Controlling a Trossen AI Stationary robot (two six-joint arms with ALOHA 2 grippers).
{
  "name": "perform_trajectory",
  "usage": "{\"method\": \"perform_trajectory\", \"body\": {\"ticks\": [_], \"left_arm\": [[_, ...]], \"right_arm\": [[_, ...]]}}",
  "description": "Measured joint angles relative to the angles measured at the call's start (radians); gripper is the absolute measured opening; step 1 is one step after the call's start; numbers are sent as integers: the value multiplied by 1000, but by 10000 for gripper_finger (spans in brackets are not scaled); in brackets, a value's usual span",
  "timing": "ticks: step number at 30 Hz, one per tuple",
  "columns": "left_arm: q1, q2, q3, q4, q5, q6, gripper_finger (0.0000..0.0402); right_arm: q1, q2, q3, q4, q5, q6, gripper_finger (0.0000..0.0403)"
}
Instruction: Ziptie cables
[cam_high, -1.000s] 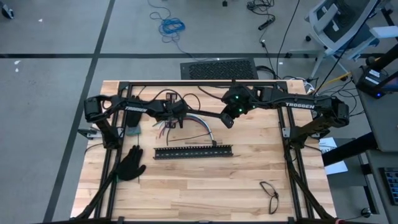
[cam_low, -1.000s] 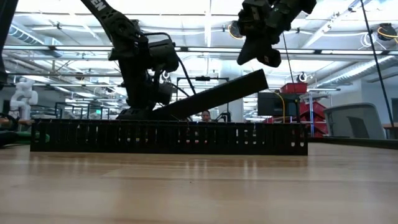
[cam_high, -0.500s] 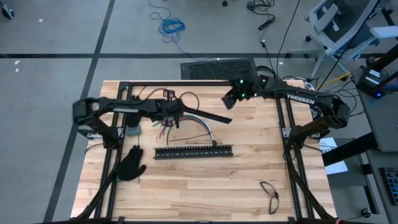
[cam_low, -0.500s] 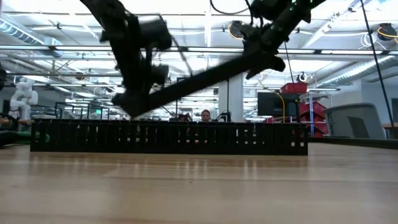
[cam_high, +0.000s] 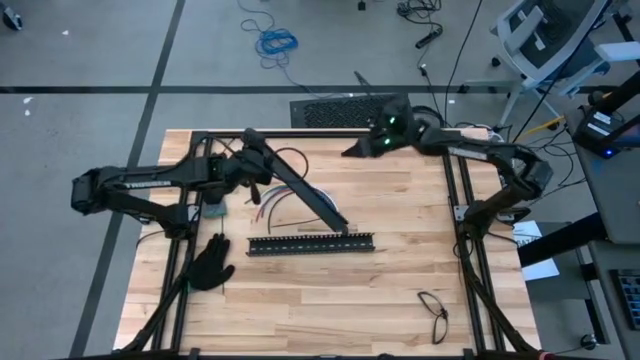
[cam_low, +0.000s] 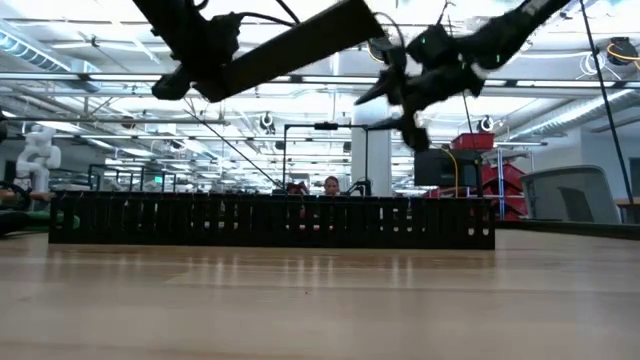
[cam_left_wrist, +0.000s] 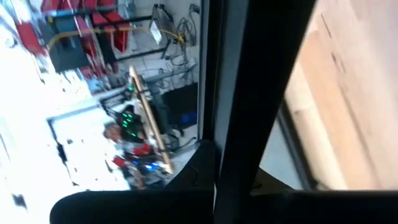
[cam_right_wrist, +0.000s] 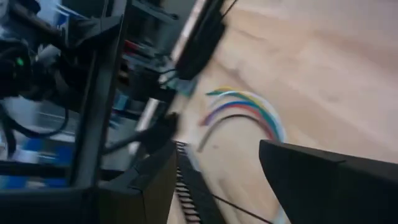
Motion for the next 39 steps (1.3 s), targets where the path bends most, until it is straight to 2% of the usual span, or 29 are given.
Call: {"method": "perform_trajectory", "body": {"ticks": [6, 10, 12, 22, 30, 34, 39], "left_arm": [[3, 27, 0, 108, -25, 36, 6], [8, 90, 0, 115, -1, 36, 6], [10, 114, 0, 118, -4, 36, 6], [42, 130, 0, 151, 5, 9, 6], [80, 149, 0, 176, 88, 9, 6], [99, 189, 0, 254, 108, 12, 6], [99, 228, 0, 289, 116, 5, 5]], "right_arm": [[118, 143, -149, 579, 1, 377, 222], [200, 250, -146, 886, 2, 567, 222], [226, 275, -130, 973, 2, 618, 222], [269, 285, -119, 975, -15, 647, 222], [311, 285, -119, 1038, -16, 696, 214], [345, 285, -103, 1036, -12, 704, 166], [361, 285, -87, 1027, 6, 697, 69]]}}
